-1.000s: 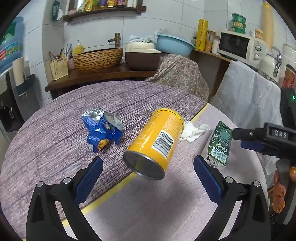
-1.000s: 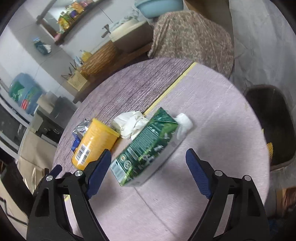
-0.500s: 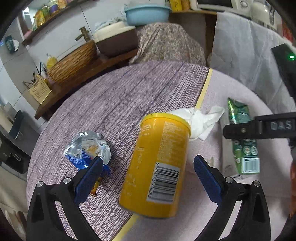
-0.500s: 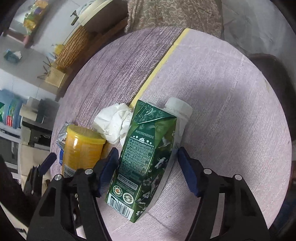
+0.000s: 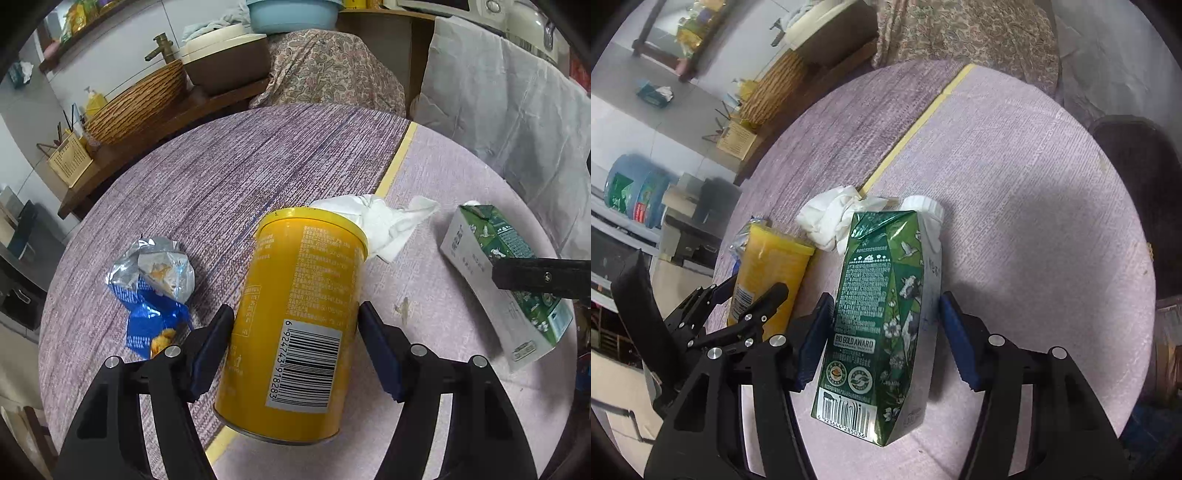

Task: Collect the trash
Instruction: 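Grasp the green milk carton with the right tool while the left tool grasps the yellow can, then carry carton and can over the black bin and open both tools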

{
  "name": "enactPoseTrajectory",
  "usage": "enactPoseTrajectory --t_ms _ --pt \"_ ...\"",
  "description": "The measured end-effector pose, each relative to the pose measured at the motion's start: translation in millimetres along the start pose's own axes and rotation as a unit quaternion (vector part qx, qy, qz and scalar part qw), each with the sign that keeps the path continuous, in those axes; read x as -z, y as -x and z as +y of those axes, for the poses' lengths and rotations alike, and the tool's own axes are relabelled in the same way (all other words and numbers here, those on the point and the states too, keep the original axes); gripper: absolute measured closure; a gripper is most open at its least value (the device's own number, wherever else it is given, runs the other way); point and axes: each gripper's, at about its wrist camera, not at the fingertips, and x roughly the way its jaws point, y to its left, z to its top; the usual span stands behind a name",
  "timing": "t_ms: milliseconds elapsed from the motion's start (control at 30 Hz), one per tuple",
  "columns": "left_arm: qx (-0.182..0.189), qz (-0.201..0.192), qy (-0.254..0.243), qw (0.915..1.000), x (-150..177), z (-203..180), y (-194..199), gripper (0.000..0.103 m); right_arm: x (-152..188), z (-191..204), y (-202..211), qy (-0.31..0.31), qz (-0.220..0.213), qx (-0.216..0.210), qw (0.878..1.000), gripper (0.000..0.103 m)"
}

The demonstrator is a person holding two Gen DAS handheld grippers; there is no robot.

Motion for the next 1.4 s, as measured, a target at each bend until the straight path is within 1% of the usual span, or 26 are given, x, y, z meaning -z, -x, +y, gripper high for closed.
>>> enactPoseTrajectory --t_ms 67,133,233,300,367,467,533,600,700,800,900,1000,1133,1267,1400 --pt "0.009 -0.014 0.014 0.9998 6.7 2.2 8.5 0.035 4.5 1.0 7.3 0.015 -0.002 -0.011 1.0 0.044" --pt "0.023 -0.035 0.037 0.9985 15.1 6.0 21.1 0.035 9.9 2.9 15.2 0.031 -0.005 -0.018 0.999 0.045" --pt "0.038 -0.059 0.058 0.9958 24.2 5.3 35.4 0.035 18.1 5.0 26.1 0.059 -0.021 -0.012 0.998 0.045" --pt "0.042 -0.075 0.064 0.9943 28.0 1.9 44.6 0.035 24.4 7.5 30.7 0.08 -0.028 -0.008 0.996 0.046" --pt "0.043 -0.091 0.063 0.993 31.2 -4.2 54.0 0.035 28.6 8.0 32.2 0.094 -0.026 -0.009 0.995 0.046" --pt "0.051 -0.101 0.065 0.9915 32.3 -11.0 62.5 0.035 32.6 6.9 32.1 0.114 -0.02 -0.002 0.993 0.046" --pt "0.055 -0.105 0.065 0.9908 33.4 -12.5 66.3 0.035 36.3 10.5 31.5 0.141 -0.011 0.013 0.99 0.045" --pt "0.052 -0.106 0.064 0.9909 33.8 -14.2 67.3 0.035 42.0 16.9 25.8 0.179 0.015 0.034 0.983 0.046" --pt "0.054 -0.105 0.072 0.9903 39.3 -12.7 66.8 0.035 48.9 24.3 17.9 0.216 0.035 0.079 0.973 0.045" --pt "0.054 -0.106 0.079 0.9898 43.2 -9.9 67.0 0.035 51.2 26.6 9.9 0.234 0.057 0.097 0.966 0.046" --pt "0.055 -0.109 0.086 0.9888 46.0 -8.7 70.0 0.035 54.8 30.6 3.8 0.254 0.065 0.125 0.957 0.053" --pt "0.054 -0.112 0.087 0.9885 47.8 -8.9 72.3 0.035 55.8 30.5 4.6 0.256 0.065 0.126 0.956 0.053" --pt "0.062 -0.117 0.092 0.9869 49.0 -12.4 75.1 0.035 56.0 22.7 15.2 0.238 0.039 0.102 0.965 0.053" --pt "0.077 -0.124 0.089 0.9853 43.5 -27.4 79.3 0.035 49.5 0.4 49.9 0.198 -0.019 0.059 0.978 0.053" --pt "0.107 -0.138 0.075 0.9818 28.7 -58.7 83.6 0.035 41.3 -32.2 92.3 0.152 -0.093 0.065 0.982 0.053"
